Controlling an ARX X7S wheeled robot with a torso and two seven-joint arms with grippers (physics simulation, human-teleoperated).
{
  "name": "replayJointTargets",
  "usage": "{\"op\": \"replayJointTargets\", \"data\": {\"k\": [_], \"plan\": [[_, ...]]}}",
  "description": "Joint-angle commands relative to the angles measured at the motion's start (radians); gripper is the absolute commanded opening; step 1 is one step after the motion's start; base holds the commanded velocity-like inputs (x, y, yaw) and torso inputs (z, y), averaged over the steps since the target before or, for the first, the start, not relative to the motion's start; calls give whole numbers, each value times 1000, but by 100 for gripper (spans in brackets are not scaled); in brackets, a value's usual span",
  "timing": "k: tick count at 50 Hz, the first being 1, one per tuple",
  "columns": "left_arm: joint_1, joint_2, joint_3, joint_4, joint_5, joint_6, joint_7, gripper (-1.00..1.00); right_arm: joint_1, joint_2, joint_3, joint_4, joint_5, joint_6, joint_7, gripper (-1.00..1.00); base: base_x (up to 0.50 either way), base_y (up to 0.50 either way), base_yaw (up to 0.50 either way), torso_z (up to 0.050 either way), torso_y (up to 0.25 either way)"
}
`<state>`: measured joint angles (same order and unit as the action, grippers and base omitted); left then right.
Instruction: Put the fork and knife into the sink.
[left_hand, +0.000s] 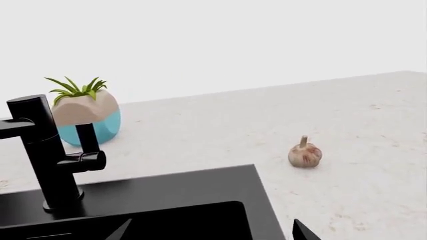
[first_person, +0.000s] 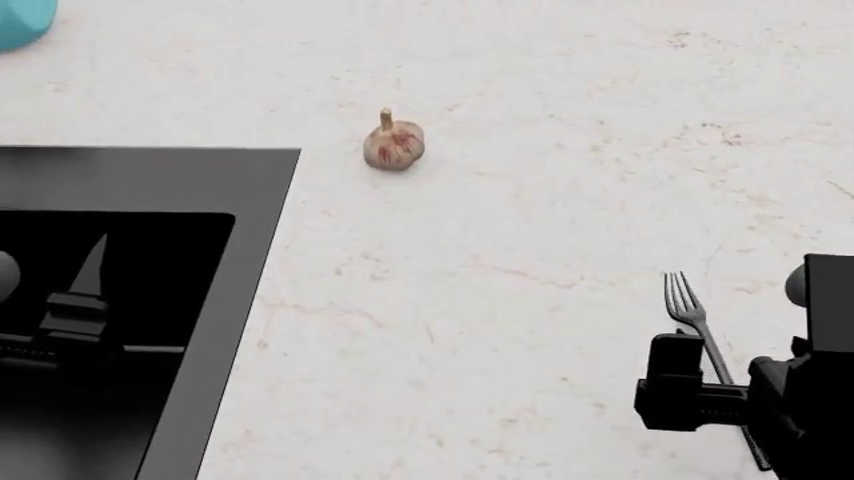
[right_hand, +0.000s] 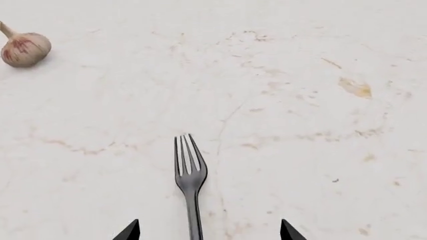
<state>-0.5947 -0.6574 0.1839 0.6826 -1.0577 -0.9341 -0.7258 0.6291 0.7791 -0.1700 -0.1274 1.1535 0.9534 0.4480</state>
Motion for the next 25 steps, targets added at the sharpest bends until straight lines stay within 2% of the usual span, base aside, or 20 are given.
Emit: {"op": "replayJointTargets", "data": {"k": [1, 22, 25], "plan": [[14, 22, -16, -9, 19, 1, 29, 100, -41, -22, 10, 1, -35, -21, -29, 100, 19, 21, 3, -16, 0], [24, 19, -20, -11, 16, 18, 36, 100, -66, -44, -33, 57, -57, -24, -59, 100, 19, 21, 3, -16, 0], [26, 17, -22, -11, 14, 18, 34, 100, -71, -56, -49, 119, -78, -57, -125, 100, 20, 20, 4, -17, 0]]}}
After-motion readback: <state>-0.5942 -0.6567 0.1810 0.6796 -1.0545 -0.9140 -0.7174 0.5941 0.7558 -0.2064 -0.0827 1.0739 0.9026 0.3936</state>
